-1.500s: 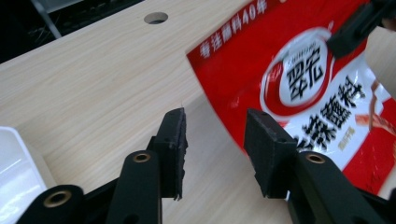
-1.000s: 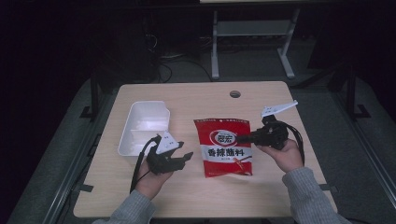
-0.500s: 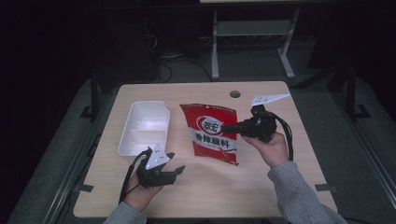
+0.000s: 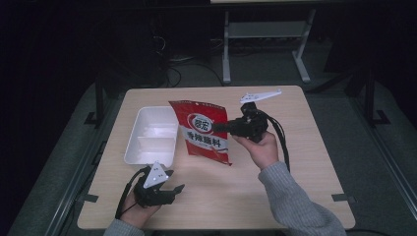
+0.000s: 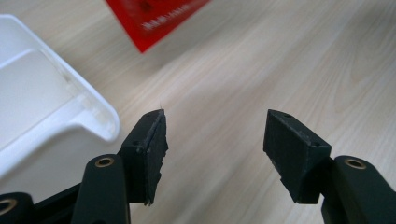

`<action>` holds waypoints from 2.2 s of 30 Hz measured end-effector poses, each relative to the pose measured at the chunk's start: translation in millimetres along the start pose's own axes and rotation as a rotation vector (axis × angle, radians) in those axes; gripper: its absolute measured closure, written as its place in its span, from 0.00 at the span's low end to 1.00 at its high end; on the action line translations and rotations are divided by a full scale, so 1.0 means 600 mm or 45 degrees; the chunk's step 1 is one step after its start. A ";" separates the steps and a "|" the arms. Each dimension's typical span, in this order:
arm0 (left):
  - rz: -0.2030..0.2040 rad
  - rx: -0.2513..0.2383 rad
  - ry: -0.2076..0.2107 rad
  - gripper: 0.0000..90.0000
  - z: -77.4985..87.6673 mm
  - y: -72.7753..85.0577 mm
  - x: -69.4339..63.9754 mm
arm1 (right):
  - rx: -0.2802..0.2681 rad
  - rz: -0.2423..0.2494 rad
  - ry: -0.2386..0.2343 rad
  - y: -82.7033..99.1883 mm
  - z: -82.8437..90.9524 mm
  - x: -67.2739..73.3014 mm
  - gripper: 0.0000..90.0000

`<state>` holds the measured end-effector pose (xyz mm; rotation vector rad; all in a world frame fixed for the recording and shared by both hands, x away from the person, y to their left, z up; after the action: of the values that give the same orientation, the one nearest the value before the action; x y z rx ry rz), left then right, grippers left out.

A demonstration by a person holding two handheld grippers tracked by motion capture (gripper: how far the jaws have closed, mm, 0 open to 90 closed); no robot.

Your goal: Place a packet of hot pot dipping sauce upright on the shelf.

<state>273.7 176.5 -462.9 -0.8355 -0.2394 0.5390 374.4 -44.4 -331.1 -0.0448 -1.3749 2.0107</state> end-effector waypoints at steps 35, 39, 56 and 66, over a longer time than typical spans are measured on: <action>0.056 0.036 -0.004 0.39 0.029 0.053 0.016 | -0.095 0.080 -0.008 -0.077 -0.100 0.074 1.00; 0.067 0.029 -0.004 0.39 0.032 0.055 0.018 | -0.098 0.092 -0.015 -0.083 -0.123 0.087 1.00; 0.081 0.029 -0.002 0.39 0.033 0.060 0.022 | -0.092 0.126 0.023 -0.083 -0.219 0.107 1.00; 0.075 0.036 0.000 0.38 0.032 0.060 0.021 | -0.124 0.110 0.023 -0.069 -0.251 0.116 1.00</action>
<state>263.5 215.2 -478.0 -0.8171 -0.2074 0.5960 402.0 124.5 -338.8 -0.1681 -1.4811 2.0075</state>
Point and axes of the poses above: each handheld gripper's, and its own axes: z roughly backward along the jaws, y roughly out of its underside, x roughly to its left, the point moved 6 cm from there along -z, roughly forward along the jaws, and after that the axes turned 9 degrees about y, right-handed, at the moved point
